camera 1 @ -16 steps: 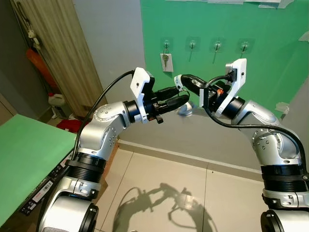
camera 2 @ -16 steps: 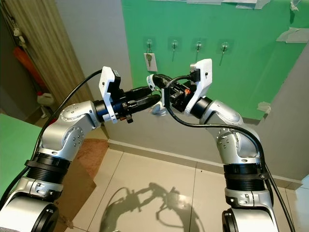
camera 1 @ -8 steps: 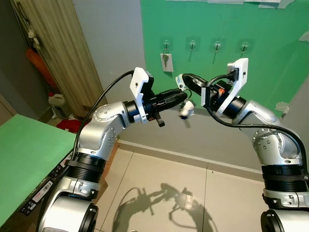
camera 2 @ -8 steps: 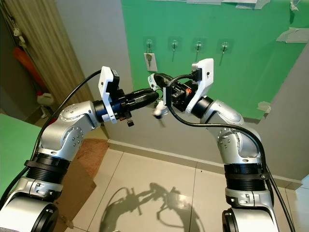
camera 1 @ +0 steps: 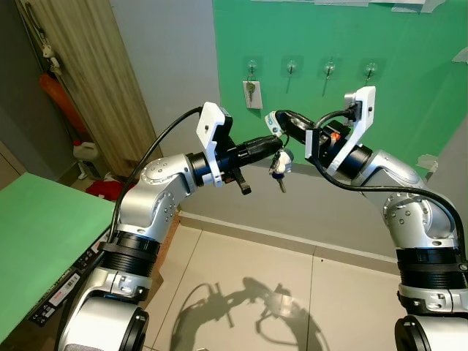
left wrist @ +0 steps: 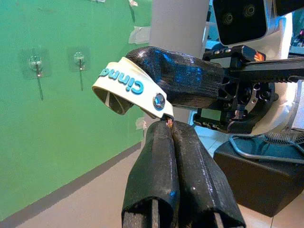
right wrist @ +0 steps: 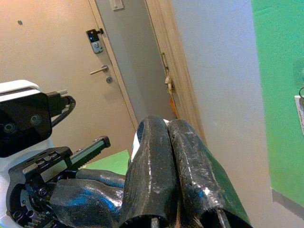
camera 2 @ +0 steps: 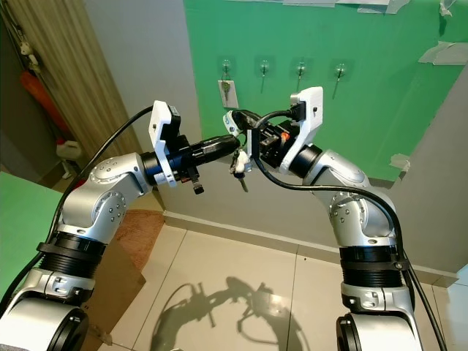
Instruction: Hang keys on a hook
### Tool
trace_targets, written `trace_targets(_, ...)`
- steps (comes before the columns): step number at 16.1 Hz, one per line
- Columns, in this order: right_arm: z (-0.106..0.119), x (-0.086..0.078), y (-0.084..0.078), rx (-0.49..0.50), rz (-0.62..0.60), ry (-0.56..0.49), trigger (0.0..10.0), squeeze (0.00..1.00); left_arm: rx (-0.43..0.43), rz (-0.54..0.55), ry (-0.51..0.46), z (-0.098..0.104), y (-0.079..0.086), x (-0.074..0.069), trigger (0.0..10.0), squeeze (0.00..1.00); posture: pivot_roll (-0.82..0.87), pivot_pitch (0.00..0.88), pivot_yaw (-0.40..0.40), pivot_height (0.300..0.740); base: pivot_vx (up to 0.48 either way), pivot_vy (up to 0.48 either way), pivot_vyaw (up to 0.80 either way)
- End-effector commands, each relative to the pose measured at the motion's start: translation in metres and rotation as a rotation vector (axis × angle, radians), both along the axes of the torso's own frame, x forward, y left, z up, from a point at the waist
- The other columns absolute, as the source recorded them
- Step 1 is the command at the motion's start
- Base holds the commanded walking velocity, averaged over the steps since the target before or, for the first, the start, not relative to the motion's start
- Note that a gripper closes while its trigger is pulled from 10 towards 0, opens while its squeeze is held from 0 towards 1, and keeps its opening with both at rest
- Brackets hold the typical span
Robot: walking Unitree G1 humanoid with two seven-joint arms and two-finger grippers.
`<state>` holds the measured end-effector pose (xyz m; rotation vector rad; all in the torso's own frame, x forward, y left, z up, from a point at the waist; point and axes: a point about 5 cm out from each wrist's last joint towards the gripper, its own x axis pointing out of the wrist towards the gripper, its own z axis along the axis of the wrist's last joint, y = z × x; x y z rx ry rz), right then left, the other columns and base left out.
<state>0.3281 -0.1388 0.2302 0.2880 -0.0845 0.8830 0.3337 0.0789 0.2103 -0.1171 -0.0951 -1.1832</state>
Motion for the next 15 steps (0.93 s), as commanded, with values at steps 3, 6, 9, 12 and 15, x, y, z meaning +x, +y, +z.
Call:
trace_targets(3,0.006,0.001,0.004,-0.015,0.000,-0.013,2.4,0.00,0.003,0.010,0.000,-0.002,0.005,0.000,0.0,0.00,-0.21,0.000,0.107,0.740,0.000,0.000,0.00)
trace_targets(6,0.003,0.003,0.003,-0.052,-0.037,-0.005,10.0,1.00,0.001,0.018,-0.002,-0.001,0.006,0.001,0.0,0.00,-0.21,0.000,0.109,0.740,0.000,0.000,0.00)
trace_targets(9,0.001,0.006,0.001,-0.078,-0.070,-0.007,10.0,1.00,-0.002,0.022,-0.002,-0.001,0.006,0.002,0.0,0.00,-0.21,0.000,0.110,0.740,0.000,0.000,0.00)
trace_targets(12,-0.007,0.012,-0.006,-0.212,-0.168,-0.044,10.0,1.00,-0.008,0.020,-0.004,0.001,0.006,0.002,0.0,0.00,-0.21,0.000,0.112,0.740,0.000,0.000,0.00)
trace_targets(15,-0.026,0.018,-0.014,-0.446,-0.312,-0.111,10.0,1.00,-0.027,0.023,0.000,0.003,0.007,0.003,0.0,0.00,-0.21,0.000,0.112,0.740,0.000,0.000,0.00)
